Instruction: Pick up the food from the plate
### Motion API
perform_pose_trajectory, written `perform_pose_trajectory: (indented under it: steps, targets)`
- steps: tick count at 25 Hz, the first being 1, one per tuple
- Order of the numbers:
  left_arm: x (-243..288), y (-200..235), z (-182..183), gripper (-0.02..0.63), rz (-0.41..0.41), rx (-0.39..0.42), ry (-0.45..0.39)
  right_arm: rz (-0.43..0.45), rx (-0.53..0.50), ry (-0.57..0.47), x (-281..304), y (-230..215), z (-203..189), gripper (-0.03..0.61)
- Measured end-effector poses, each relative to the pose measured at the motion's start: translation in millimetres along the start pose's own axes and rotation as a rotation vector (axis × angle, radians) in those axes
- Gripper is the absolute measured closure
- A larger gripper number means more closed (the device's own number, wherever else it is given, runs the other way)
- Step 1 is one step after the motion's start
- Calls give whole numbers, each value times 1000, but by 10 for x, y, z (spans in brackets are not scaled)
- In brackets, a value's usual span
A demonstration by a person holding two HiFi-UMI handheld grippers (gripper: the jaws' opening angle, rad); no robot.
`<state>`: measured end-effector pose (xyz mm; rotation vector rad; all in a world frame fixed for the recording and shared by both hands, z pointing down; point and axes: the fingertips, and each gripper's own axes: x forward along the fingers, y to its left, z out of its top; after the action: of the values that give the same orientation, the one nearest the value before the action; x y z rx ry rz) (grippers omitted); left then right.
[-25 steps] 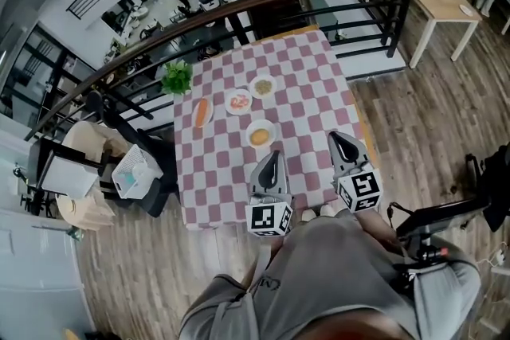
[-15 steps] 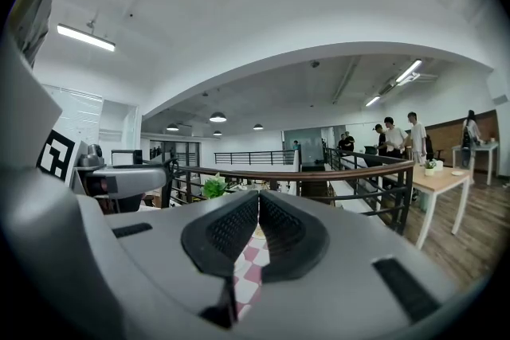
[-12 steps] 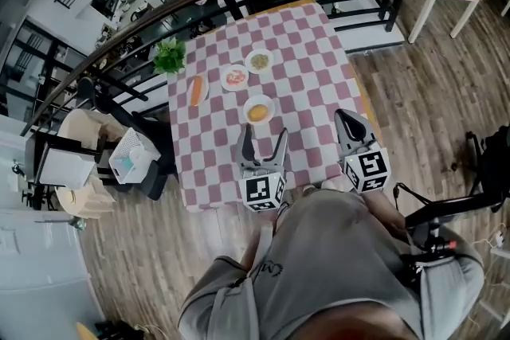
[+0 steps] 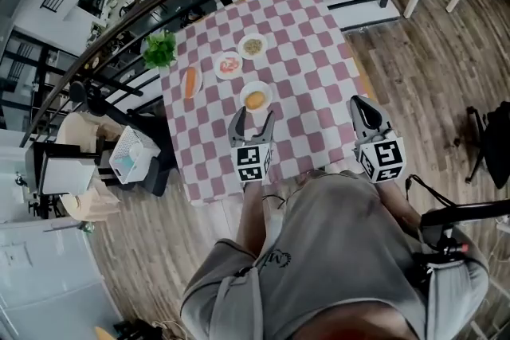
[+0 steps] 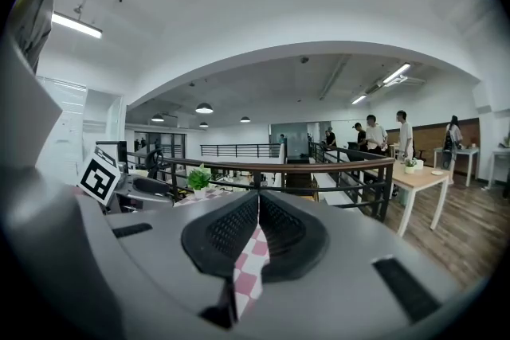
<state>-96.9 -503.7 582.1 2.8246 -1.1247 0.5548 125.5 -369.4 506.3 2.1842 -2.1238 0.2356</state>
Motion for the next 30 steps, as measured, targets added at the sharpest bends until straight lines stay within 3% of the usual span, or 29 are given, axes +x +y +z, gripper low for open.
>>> perform_pose_trajectory:
  steps: [6, 18, 24, 30]
  targets:
    - [487, 192, -574, 285, -115, 143, 247, -36, 12, 36, -111, -127, -100, 565]
    - [1287, 646, -1536, 285, -285, 410, 568, -75, 3, 64, -192, -211, -135, 565]
    - [1663, 846, -1903, 285, -329, 458, 666, -109, 0, 82, -201, -274, -191, 565]
    - [1815, 898, -2373, 285, -383, 452, 784, -165, 18, 130, -325, -391, -365, 565]
